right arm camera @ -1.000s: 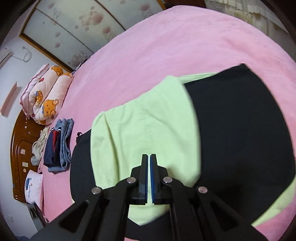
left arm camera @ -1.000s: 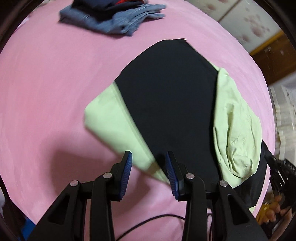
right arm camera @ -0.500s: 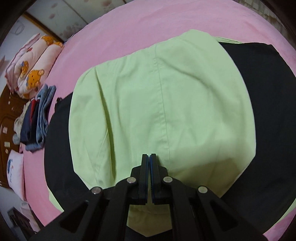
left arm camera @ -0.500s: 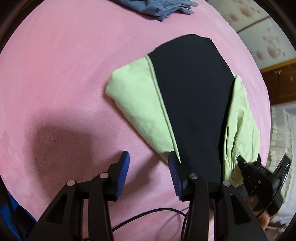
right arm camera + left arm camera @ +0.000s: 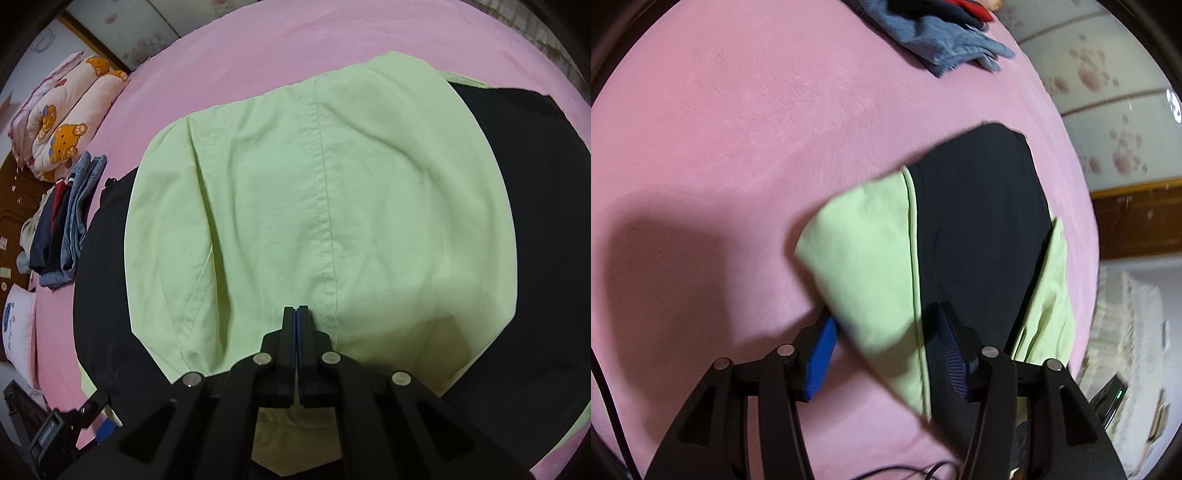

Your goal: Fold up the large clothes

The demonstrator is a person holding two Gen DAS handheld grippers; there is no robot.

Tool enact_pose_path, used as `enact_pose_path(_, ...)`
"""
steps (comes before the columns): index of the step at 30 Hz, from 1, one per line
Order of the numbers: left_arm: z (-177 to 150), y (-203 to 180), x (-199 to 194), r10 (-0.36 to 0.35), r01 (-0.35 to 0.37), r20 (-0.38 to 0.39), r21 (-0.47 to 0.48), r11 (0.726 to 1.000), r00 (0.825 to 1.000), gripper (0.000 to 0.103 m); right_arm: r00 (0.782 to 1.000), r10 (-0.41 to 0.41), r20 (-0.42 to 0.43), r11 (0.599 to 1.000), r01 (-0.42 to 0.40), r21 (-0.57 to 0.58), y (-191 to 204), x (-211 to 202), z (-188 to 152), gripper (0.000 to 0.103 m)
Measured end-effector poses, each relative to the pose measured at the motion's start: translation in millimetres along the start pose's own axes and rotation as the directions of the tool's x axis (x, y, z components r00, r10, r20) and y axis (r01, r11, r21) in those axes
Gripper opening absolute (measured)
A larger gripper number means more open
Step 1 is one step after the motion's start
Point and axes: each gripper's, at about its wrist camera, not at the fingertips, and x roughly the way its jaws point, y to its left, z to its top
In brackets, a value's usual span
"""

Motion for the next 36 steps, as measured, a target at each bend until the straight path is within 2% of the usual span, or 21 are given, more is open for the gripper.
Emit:
enact_pose_path(4,16.9,-0.4,14.4,-0.051,0.051,0.008,-0.035,0.998,0.999,0.06,1.0,-0.004,0.011,1.0,0.004,-0.016,2.2,0.2,-2.2,0.0)
enact_pose_path(7,25.6,2.2,18.8,-0.14,0.142,0.033,-0.077,0.987,0.99,0.059,1.0,-0.011,0.02,1.0,0.011,-0.014,3.1,0.4,-3.3,0.0)
enact_pose_path(11,35.2,3.1,18.8,-0.237,0.237,0.009,-0.077,0.969,0.972,0.03,0.999,-0.006,0.037,0.998,0.003,0.07,-1.0,0.0,-5.5,0.0)
enact_pose_path(12,37.4,0.6,17.0,-0.262,0.261,0.002,-0.066,0.963,0.965,0.026,0.999,-0.005,0.042,0.996,0.001,0.093,-2.5,-0.6,-6.4,0.0)
enact_pose_path(15,40.9,-18.9,3.9,-0.344,0.344,0.013,-0.002,0.939,0.939,0.022,0.998,-0.004,0.056,0.989,-0.004,0.146,-5.9,-1.4,-8.7,0.0)
enact_pose_path(18,40.5,-59.9,-12.3,-0.418,0.415,0.0,0.134,0.9,0.908,0.021,0.997,-0.004,0.074,0.987,-0.008,0.16,-7.6,-1.9,-11.2,0.0)
enact_pose_path(20,39.4,-88.8,-18.2,-0.456,0.454,-0.039,0.196,0.869,0.889,0.021,0.995,0.001,0.099,0.986,-0.018,0.165,-10.3,-4.0,-15.6,0.0)
enact_pose_path(24,31.5,-137.5,-23.9,-0.557,0.573,-0.138,0.234,0.785,0.819,0.018,0.989,0.025,0.147,0.982,-0.051,0.18,-17.1,-7.0,-26.8,0.0)
enact_pose_path(26,21.2,-157.3,-31.1,-0.585,0.607,-0.165,0.28,0.744,0.794,0.017,0.985,0.057,0.162,0.974,-0.091,0.209,-24.6,-7.9,-30.6,0.0)
enact_pose_path(29,-5.9,-189.3,-45.6,-0.586,0.616,-0.207,0.386,0.687,0.783,0.017,0.978,0.12,0.168,0.949,-0.163,0.269,-39.1,-8.4,-34.2,0.0)
enact_pose_path(33,-48.7,-219.2,-52.8,-0.601,0.662,-0.286,0.415,0.624,0.746,0.017,0.965,0.203,0.165,0.923,-0.245,0.296,-55.9,-7.7,-37.5,0.0)
enact_pose_path(36,-88.4,-246.0,-51.9,-0.584,0.667,-0.331,0.464,0.584,0.741,0.017,0.954,0.264,0.143,0.913,-0.295,0.28,-67.5,-7.1,-38.4,0.0)
